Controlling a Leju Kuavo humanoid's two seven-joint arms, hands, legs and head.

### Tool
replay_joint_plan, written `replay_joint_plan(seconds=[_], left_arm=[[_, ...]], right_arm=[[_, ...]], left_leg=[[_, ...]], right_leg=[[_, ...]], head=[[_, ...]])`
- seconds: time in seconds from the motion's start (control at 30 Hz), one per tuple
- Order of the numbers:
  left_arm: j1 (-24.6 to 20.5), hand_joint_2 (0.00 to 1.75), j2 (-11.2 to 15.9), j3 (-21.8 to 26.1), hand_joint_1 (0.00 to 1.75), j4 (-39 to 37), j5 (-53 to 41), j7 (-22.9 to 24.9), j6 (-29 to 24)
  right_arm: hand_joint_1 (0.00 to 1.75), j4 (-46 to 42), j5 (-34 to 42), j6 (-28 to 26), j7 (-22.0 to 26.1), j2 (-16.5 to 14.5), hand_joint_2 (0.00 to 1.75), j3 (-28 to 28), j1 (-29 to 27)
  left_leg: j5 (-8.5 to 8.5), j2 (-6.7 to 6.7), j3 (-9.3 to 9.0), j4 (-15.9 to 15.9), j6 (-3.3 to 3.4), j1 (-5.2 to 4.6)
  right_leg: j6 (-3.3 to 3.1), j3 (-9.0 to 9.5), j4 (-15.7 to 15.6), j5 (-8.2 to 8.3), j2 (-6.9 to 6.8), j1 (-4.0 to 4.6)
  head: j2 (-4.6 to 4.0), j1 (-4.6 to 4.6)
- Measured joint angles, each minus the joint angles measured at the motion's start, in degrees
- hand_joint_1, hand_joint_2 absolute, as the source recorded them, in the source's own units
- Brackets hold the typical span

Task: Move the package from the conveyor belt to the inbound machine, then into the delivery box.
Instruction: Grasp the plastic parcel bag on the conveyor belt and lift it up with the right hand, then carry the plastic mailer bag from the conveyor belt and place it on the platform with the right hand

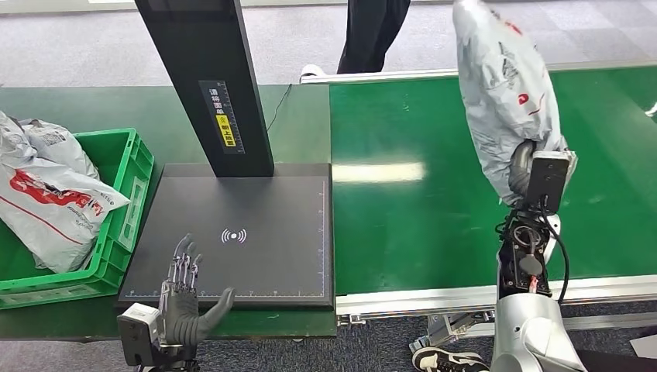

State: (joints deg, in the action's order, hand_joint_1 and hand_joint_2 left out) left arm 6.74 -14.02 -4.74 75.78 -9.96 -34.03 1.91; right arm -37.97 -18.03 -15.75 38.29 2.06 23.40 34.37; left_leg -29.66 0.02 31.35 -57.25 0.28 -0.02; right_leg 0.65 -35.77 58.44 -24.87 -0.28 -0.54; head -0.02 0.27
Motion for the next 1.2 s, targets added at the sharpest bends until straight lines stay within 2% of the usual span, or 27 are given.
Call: replay_joint_plan(seconds=[0.13,0.33,0.63,0.73,0.87,1.07,1.2], left_arm=[[0.0,1.75,-0.3,0.0,0.0,0.0,0.0,-0.3,-0.5],[0.1,1.75,-0.4,0.0,0.0,0.0,-0.3,-0.6,-0.7],[0.2,1.75,-0.4,0.0,0.0,0.0,-0.3,-0.6,-0.7],[0.2,1.75,-0.4,0.1,0.0,0.0,-0.2,-0.9,-0.5],[0.1,1.75,-0.7,0.5,0.0,1.4,3.4,-3.3,-1.3],[3.3,1.75,-2.7,3.2,0.0,11.7,10.4,-6.0,-11.2],[5.7,1.75,-3.7,3.4,0.0,20.8,10.3,-6.2,-21.5]], right_arm=[[1.75,-6.0,2.3,4.2,0.0,-2.0,1.75,-3.7,-2.3],[1.75,-9.8,1.3,8.7,-0.3,-4.6,1.75,-13.4,-5.1],[1.75,-11.2,1.2,9.4,-0.3,-5.5,1.75,-17.5,-6.0],[1.75,-11.1,-0.9,13.7,-1.0,-6.1,1.75,-19.8,-6.4],[1.75,-9.1,-3.9,17.7,-2.0,-8.7,1.75,-27.4,-7.5],[1.75,-1.4,-2.8,21.0,-4.2,-11.3,1.75,-36.8,-6.8],[1.75,3.1,-1.5,25.0,-7.0,-11.8,1.75,-40.6,-5.9]], left_leg=[[0.0,0.08,-0.02,0.0,-0.01,0.02],[0.06,0.02,-0.03,0.0,-0.07,0.02],[0.08,-0.01,0.01,0.0,-0.08,0.0],[0.06,0.09,0.04,0.0,-0.11,0.02],[0.05,0.25,0.01,0.0,-0.19,0.08],[0.11,0.11,0.06,0.0,-0.27,0.17],[0.11,0.08,0.07,0.0,-0.27,0.15]], right_leg=[[-0.01,0.0,0.0,0.0,0.06,0.02],[-0.01,0.0,0.0,0.0,0.01,0.03],[-0.01,0.0,0.0,0.0,-0.01,0.0],[-0.03,0.0,0.0,0.01,0.06,0.02],[-0.08,-0.1,0.1,0.01,0.24,0.1],[-0.11,-0.12,0.1,0.0,0.14,0.16],[-0.1,-0.12,0.1,0.0,0.11,0.13]], head=[[0.01,-0.01],[-0.01,-0.01],[0.0,0.01],[0.01,0.01],[0.01,-0.02],[0.01,-0.01],[0.0,0.02]])
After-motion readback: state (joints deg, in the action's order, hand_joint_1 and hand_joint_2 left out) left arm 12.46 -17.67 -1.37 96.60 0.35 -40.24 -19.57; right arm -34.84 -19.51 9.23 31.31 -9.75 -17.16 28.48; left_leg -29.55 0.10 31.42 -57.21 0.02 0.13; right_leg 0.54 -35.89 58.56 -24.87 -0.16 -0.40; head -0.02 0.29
